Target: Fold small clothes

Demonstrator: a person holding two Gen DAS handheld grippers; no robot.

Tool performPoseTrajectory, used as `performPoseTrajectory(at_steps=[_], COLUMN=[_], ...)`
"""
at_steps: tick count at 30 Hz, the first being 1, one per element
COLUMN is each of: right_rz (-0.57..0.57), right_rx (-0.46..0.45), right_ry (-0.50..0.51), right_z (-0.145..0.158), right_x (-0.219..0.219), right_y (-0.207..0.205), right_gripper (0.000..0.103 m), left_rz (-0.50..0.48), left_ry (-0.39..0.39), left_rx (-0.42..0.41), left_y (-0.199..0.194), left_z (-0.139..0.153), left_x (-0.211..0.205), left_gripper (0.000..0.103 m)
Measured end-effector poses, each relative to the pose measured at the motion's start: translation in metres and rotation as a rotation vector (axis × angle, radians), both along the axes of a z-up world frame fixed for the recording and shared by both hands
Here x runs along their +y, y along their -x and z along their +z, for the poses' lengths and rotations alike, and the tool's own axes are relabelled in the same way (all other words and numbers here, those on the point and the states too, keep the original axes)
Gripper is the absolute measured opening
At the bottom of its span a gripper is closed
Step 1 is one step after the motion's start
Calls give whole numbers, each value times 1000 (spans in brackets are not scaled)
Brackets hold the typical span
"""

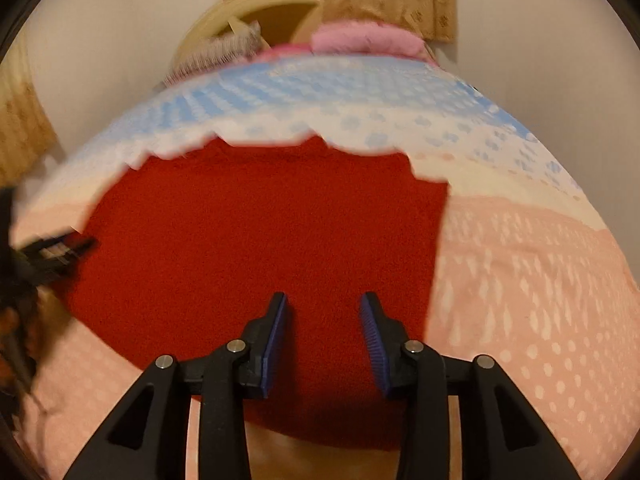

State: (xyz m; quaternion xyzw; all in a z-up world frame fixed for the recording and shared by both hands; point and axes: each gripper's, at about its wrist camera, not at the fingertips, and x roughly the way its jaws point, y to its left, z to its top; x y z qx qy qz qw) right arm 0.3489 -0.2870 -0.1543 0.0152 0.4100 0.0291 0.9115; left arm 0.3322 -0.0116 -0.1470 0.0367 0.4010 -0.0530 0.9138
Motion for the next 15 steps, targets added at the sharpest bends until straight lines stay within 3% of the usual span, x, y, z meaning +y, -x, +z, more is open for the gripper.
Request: performPoseTrajectory(at_steps=[3,9,15], right_rz=[-12,-19,-2], right_rx=[-24,-16,-69], right_ry=[-8,71,27], right_z=[-1,3,40], right_x=[0,11,22], right_y=[13,15,-9], right_gripper=[39,39,39], left_rz=[14,19,26], left_ry=[17,12,-24], left_rx=[8,7,-10], left_y=[-1,-1,1], left_z=[-1,-3,-3], left_x=[4,4,0], left_gripper=[89,93,95])
